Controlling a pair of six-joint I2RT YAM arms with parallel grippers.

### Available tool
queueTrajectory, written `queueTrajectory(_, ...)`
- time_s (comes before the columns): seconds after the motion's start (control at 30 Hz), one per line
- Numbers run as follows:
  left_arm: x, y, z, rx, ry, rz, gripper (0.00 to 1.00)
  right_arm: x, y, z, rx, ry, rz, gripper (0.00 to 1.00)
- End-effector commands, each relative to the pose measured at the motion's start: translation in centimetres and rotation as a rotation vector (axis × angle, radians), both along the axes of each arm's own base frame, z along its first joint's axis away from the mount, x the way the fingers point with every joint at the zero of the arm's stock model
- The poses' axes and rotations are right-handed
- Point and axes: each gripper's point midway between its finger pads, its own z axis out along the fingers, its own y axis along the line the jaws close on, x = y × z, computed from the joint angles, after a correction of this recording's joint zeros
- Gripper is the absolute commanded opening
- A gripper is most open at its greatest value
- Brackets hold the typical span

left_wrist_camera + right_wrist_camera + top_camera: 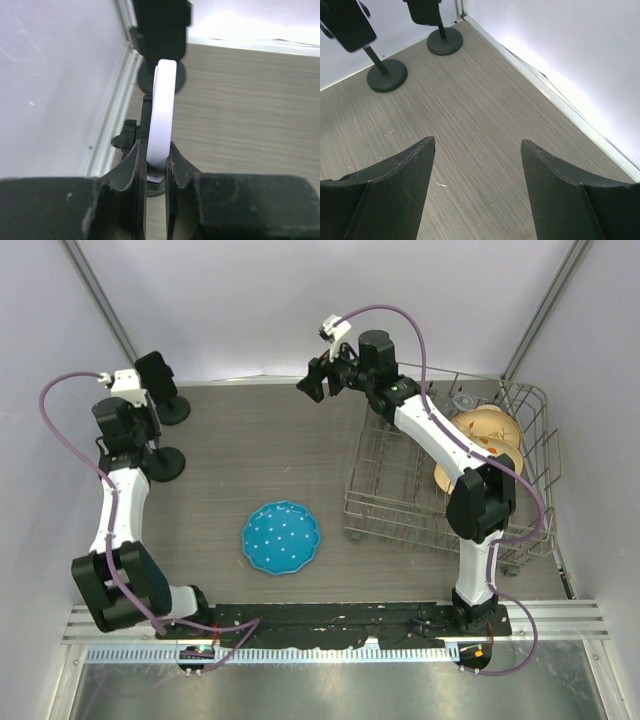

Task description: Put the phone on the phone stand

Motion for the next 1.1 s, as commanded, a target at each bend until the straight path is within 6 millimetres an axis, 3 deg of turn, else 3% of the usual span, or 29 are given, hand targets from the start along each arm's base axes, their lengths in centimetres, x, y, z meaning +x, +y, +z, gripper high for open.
queueTrajectory(0.0,3.4,2.7,7.7,0.112,-0.225,0.027,0.0,0.0,-0.9,2.7,0.028,-0.069,-0.035,0.75)
queueTrajectory(0.13,4.8,3.5,8.1,0.084,-0.244,-0.055,0.0,-0.1,-0.8,2.5,0.023,-0.071,-0.015,0.75)
queueTrajectory(0.43,5.4,3.4,3.6,0.058,-0.147,-0.168,0.03,0.0,-0.9,1.3,-0.016,-0.071,-0.001,0.75)
queueTrajectory(0.47,5.2,3.6,3.4,0.055,-0.143,-0.15,0.19,0.1,-1.0,1.2,-0.017,-0.07,-0.004,0.75)
queueTrajectory(0.5,5.2,4.0,3.6,0.015,-0.167,-0.106,0.73,0.1,-1.0,1.3,-0.016,-0.071,-0.003,0.75)
queueTrajectory(0.53,4.8,4.5,3.0,-0.002,-0.171,-0.06,1.0,0.1,-1.1,1.3,-0.016,-0.071,-0.004,0.75)
queueTrajectory(0.73,3.1,4.2,5.8,-0.12,-0.277,0.028,1.0,-0.4,-0.9,1.9,-0.002,-0.07,0.015,0.75)
queueTrajectory(0.77,2.3,4.4,7.0,-0.136,-0.305,0.066,1.0,-0.5,-1.0,1.8,-0.002,-0.067,0.015,0.75)
queueTrajectory(0.9,-0.7,3.9,8.6,-0.318,-0.374,0.179,1.0,-0.2,-1.5,2.2,0.002,-0.07,-0.027,0.75)
queueTrajectory(1.0,-3.3,2.0,7.8,-0.458,-0.396,0.202,1.0,0.2,-2.3,2.8,0.009,-0.063,-0.09,0.75)
queueTrajectory(1.07,-4.0,0.5,7.3,-0.5,-0.415,0.166,1.0,0.6,-3.4,3.3,0.005,-0.063,-0.159,0.75)
